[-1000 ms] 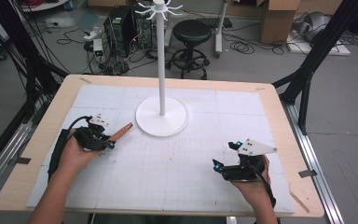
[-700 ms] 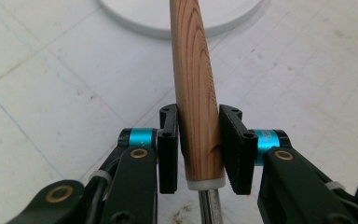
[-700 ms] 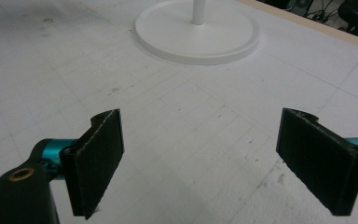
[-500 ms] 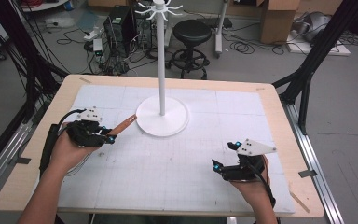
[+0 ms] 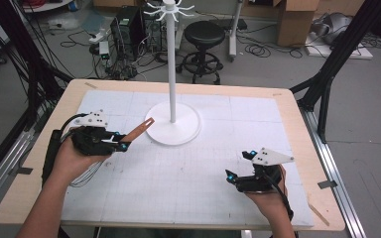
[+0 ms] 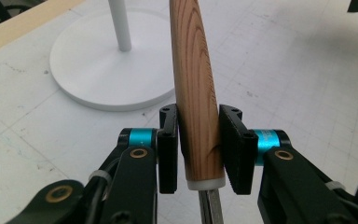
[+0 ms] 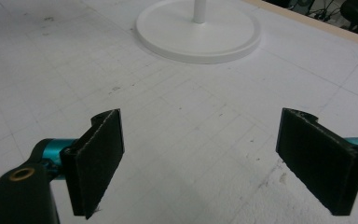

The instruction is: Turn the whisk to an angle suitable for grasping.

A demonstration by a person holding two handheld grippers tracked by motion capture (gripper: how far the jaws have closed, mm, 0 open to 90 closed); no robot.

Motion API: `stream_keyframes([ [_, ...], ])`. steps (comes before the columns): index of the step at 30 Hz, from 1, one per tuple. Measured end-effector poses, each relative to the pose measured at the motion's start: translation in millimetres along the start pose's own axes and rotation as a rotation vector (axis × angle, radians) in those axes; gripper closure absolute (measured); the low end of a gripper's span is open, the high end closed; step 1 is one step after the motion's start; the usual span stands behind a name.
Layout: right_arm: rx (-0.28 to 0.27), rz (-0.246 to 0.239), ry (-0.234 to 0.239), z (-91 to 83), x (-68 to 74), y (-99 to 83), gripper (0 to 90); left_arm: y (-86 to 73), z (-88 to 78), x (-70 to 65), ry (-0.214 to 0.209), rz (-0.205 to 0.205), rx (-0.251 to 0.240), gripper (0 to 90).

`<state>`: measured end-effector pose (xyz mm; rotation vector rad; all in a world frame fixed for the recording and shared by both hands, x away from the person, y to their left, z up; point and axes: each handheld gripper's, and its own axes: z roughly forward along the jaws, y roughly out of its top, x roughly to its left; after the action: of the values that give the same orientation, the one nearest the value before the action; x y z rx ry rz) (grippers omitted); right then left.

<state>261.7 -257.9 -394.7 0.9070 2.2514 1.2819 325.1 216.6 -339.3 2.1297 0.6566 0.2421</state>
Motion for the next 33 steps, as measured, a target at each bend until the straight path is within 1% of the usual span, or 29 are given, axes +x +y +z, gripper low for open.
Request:
stream_keyframes([
  [2,0.000,0.003,0.001,0.2,0.4,0.1,13.9,-3.4,3.9,1.5,-0.007,-0.013,0.003,69.8],
  [3,0.003,-0.002,0.001,0.1,0.2,0.1,14.0,-7.9,8.4,2.6,-0.014,-0.023,0.009,69.8],
  [4,0.003,-0.002,0.001,0.1,0.2,0.1,14.0,-7.9,8.4,2.6,-0.014,-0.023,0.009,69.8],
  [5,0.001,0.003,0.002,0.1,0.5,0.2,14.0,-10.3,11.4,2.9,-0.022,-0.024,0.020,69.8],
  [7,0.001,0.003,0.002,0.0,0.3,0.1,14.0,-15.2,18.5,2.2,-0.036,-0.011,0.049,69.8],
  [10,0.001,-0.001,0.000,-0.2,-0.4,-0.2,13.9,-20.2,26.9,0.7,-0.053,-0.002,0.074,69.8],
  [13,0.002,0.007,0.000,-0.2,-0.1,-0.4,13.9,-22.9,35.4,-1.2,-0.067,0.005,0.099,69.8],
  [17,0.000,0.001,-0.001,-0.7,-0.9,-0.5,14.0,-23.0,37.8,-2.0,-0.071,-0.006,0.091,69.8],
  [19,-0.002,0.004,-0.002,-0.9,-1.0,-0.6,14.0,-23.3,39.7,-1.7,-0.076,-0.007,0.102,69.8],
  [21,0.001,0.000,0.000,-0.7,-1.5,-0.9,14.0,-24.6,43.3,-2.3,-0.084,-0.016,0.123,69.8],
  [25,0.001,0.003,0.000,-0.3,-1.3,-1.0,14.0,-31.3,56.0,-5.6,-0.098,-0.013,0.172,69.8],
  [26,0.002,-0.001,0.000,-0.3,-1.6,-1.2,14.0,-33.1,59.7,-6.2,-0.104,-0.011,0.189,69.8],
  [27,0.007,0.006,0.001,-0.4,-1.2,-1.4,14.0,-36.3,67.1,-8.1,-0.100,0.005,0.231,69.7],
  [28,0.006,0.008,0.001,-0.3,-1.2,-1.5,14.0,-36.3,67.1,-8.1,-0.100,0.005,0.231,69.7],
  [30,0.006,0.010,0.001,-0.3,-1.2,-1.6,14.0,-40.6,75.0,-10.3,-0.110,-0.005,0.241,69.6],
  [31,0.006,0.010,0.001,-0.3,-1.2,-1.6,14.0,-42.2,78.1,-10.5,-0.116,0.000,0.261,69.6],
  [33,0.006,0.008,0.002,-0.3,-1.5,-1.8,13.9,-45.5,83.8,-12.8,-0.108,-0.001,0.273,69.5],
])
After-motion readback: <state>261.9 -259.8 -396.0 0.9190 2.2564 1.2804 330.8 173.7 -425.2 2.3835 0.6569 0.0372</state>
